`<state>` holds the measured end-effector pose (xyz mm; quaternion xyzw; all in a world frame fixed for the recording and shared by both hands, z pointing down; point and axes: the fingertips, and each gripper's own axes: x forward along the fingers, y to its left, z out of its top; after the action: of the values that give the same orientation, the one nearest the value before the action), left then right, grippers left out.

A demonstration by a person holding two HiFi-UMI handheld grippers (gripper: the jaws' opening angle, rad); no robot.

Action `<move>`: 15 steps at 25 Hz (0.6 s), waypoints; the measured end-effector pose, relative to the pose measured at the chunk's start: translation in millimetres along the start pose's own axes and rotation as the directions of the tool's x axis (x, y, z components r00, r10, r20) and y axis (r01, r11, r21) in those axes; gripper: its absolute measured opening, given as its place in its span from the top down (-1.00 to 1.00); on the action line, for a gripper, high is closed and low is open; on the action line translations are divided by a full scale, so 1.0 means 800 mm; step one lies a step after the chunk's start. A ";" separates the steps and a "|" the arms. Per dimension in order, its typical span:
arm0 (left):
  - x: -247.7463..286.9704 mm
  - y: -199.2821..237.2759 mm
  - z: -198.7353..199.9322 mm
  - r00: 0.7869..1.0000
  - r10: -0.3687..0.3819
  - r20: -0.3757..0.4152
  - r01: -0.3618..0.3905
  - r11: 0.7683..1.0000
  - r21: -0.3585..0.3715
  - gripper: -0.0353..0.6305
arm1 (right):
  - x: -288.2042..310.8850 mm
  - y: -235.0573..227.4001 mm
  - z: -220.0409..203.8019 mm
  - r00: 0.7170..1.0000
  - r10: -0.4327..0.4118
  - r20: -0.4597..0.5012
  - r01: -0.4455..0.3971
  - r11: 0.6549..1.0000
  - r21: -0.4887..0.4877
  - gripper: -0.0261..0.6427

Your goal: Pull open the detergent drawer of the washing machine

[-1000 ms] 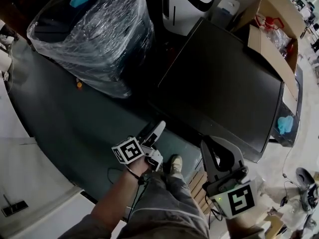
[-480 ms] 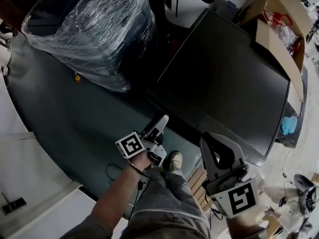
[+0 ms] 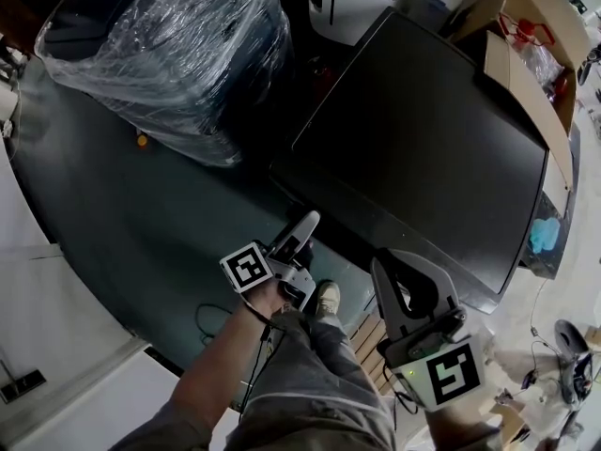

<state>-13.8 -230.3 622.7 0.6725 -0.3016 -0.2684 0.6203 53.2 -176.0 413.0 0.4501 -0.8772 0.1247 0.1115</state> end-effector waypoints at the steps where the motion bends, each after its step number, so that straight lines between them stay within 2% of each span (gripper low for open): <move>1: 0.000 0.000 0.000 1.000 -0.002 0.003 0.002 1.000 -0.003 -0.24 | 0.000 -0.001 -0.001 1.000 0.000 -0.001 0.000 1.000 0.000 0.80; 7: 0.002 0.008 -0.002 1.000 -0.004 0.016 0.005 0.999 -0.036 -0.31 | 0.000 0.000 -0.002 1.000 0.005 0.001 -0.005 1.000 0.000 0.80; 15: 0.013 0.007 -0.005 0.998 -0.058 0.018 0.059 0.997 -0.047 -0.36 | 0.001 0.002 -0.007 1.000 0.004 -0.011 -0.004 1.000 0.000 0.80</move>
<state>-4.6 -235.3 628.6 0.6639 -0.2806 -0.2989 0.6255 51.6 -174.1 418.1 0.4478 -0.8773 0.1274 0.1164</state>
